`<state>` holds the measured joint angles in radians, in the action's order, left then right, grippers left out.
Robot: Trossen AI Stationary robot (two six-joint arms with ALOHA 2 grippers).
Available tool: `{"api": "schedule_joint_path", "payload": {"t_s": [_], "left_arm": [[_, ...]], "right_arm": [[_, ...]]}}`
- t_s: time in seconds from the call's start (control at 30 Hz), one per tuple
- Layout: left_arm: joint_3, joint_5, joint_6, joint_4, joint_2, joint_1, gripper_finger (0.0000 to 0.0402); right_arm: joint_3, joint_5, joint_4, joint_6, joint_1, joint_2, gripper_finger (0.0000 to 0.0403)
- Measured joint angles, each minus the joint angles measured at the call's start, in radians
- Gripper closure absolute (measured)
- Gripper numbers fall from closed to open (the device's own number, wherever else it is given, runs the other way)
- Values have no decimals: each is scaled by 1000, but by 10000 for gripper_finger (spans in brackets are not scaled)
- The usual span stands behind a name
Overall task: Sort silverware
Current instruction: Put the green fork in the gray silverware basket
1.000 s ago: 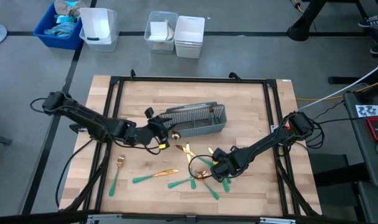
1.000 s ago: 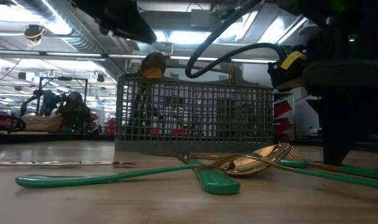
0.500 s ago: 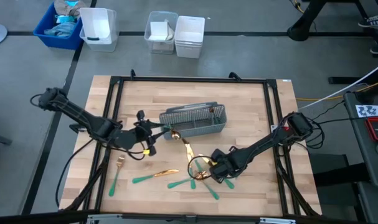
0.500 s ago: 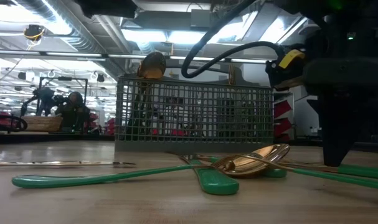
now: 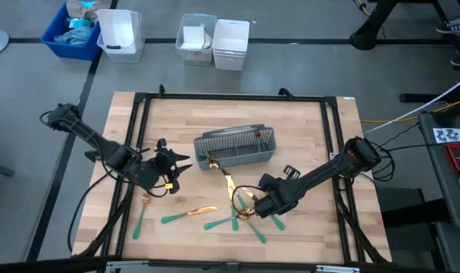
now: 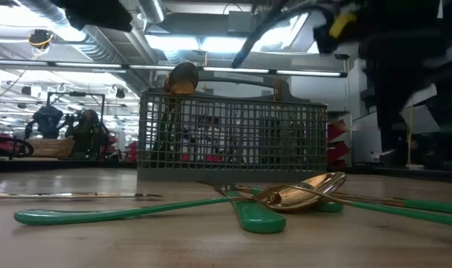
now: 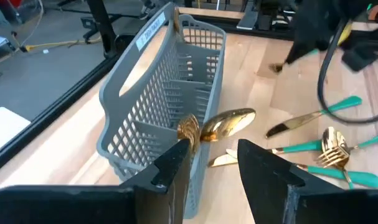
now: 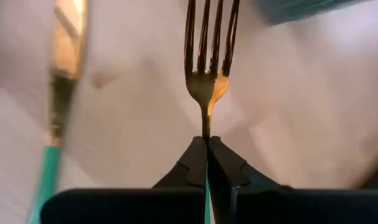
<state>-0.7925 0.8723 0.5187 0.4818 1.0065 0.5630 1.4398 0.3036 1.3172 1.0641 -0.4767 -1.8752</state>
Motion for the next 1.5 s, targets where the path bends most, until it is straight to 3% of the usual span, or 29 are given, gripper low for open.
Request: {"api": "schedule_joint_path", "payload": {"t_s": [0.2, 0.5, 0.73, 1.13, 1.5], "left_arm": [[0, 3, 31, 27, 1, 17, 275], [0, 7, 39, 32, 1, 18, 275], [0, 7, 38, 31, 1, 18, 275], [0, 7, 35, 31, 2, 18, 275], [0, 7, 31, 31, 2, 18, 275]], "right_arm": [[158, 168, 138, -28, 0, 39, 401], [221, 772, 139, -42, 0, 173, 401], [159, 1057, 136, 90, 5, 197, 402], [-159, 1156, 9, 503, 140, 197, 402], [-325, 1171, -328, 553, 169, 197, 402]]}}
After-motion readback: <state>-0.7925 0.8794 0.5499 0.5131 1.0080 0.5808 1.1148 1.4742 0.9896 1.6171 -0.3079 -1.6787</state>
